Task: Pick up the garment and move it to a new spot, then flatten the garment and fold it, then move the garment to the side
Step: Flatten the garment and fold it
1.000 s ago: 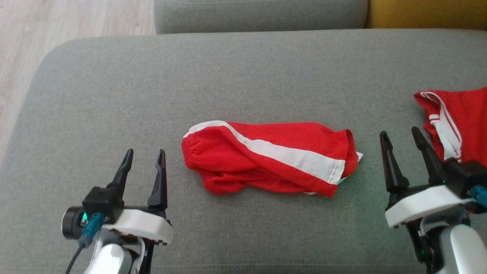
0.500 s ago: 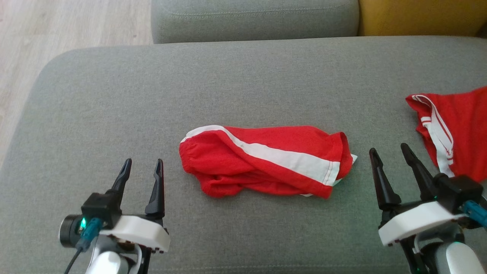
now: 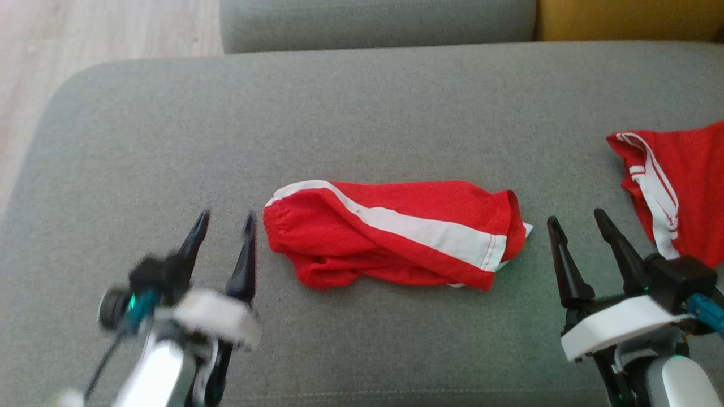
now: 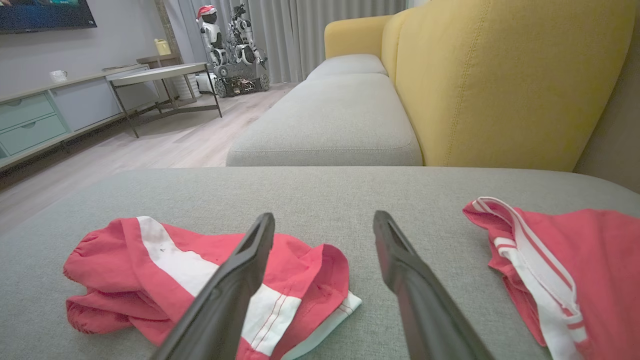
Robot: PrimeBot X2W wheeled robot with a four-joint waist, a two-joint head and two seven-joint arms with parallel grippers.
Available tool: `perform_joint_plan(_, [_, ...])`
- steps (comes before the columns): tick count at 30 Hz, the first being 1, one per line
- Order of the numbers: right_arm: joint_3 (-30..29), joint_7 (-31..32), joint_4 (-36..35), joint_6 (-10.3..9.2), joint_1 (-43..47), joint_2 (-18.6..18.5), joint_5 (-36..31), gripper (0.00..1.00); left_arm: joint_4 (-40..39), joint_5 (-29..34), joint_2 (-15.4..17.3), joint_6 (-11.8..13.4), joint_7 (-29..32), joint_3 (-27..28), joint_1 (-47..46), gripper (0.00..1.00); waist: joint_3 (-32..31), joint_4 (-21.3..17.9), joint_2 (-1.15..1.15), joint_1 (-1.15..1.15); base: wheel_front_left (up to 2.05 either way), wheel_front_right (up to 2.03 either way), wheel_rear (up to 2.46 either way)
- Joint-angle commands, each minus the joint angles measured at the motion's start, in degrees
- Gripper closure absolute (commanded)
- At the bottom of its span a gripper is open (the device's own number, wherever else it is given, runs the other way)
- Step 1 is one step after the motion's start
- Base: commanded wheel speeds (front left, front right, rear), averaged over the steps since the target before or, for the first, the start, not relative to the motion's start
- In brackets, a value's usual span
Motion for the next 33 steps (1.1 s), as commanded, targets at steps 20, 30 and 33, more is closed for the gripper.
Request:
perform_joint_plan(20, [2.68, -1.18, 0.09, -0.04, -5.99, 0.04, 1.7, 0.0, 31.48, -11.42, -3.49, -12.64, 21.17, 0.66, -29.01, 0.0, 7.38, -7.34, 0.0, 0.0, 0.0, 0.0, 0.0])
perform_joint_plan(30, [2.5, -1.17, 0.58, -0.04, -6.15, 0.24, 2.09, 0.0, 35.17, -9.8, -2.86, -13.3, 18.88, -1.63, -29.7, 1.0, 6.97, -6.72, 0.0, 0.0, 0.0, 0.0, 0.0])
perform_joint_plan(33, [2.38, -1.09, 0.53, -0.04, -6.01, 0.25, 2.19, 0.0, 33.44, -7.75, -2.28, -11.97, 14.41, -1.95, -29.93, 1.0, 6.73, -6.32, 0.0, 0.0, 0.0, 0.0, 0.0])
